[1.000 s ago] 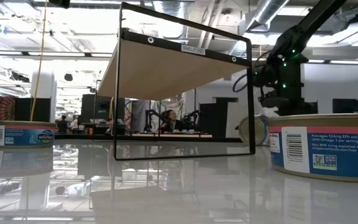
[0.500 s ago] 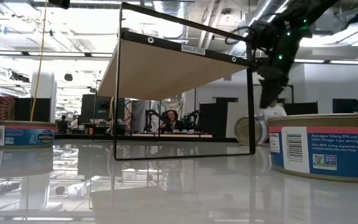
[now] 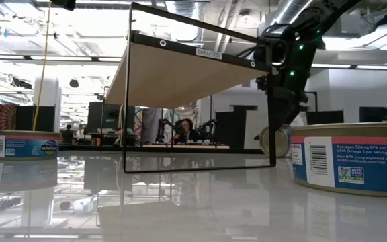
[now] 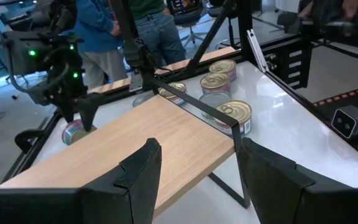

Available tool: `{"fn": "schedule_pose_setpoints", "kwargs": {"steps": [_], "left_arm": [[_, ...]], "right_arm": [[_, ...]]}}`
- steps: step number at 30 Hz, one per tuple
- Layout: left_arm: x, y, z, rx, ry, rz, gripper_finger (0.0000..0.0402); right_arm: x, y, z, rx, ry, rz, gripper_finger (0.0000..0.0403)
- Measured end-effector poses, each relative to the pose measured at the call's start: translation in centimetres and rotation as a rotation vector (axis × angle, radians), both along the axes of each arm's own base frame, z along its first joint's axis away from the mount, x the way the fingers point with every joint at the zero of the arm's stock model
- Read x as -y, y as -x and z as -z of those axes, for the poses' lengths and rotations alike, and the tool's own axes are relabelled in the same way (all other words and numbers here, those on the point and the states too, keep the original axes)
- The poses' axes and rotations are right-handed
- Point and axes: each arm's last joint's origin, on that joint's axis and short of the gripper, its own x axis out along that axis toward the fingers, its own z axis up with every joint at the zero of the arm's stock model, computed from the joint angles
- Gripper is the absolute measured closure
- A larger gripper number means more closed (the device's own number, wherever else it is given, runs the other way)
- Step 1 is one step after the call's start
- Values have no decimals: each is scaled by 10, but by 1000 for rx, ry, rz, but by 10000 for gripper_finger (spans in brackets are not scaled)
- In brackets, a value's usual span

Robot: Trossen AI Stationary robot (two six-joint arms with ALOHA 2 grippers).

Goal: Stack canned seafood by type on shelf
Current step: Put the blue tuna can on the shelf

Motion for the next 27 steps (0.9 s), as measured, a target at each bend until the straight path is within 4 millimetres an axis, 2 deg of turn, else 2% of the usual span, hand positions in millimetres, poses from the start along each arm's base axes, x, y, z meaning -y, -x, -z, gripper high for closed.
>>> {"fn": "schedule_pose_setpoints", "kwargs": {"steps": [6, 12, 20, 27], "left_arm": [[0, 0, 1, -12, -3, -1, 198], [0, 0, 1, -12, 3, -2, 198], [0, 0, 2, -18, 2, -3, 198], [0, 1, 2, -24, 23, -6, 198]], "right_arm": [[2, -3, 10, -44, -6, 6, 102], [-3, -2, 11, -81, -19, -23, 183], [-26, -1, 5, -142, -14, -172, 185], [-62, 4, -30, -95, 191, -314, 185]]}}
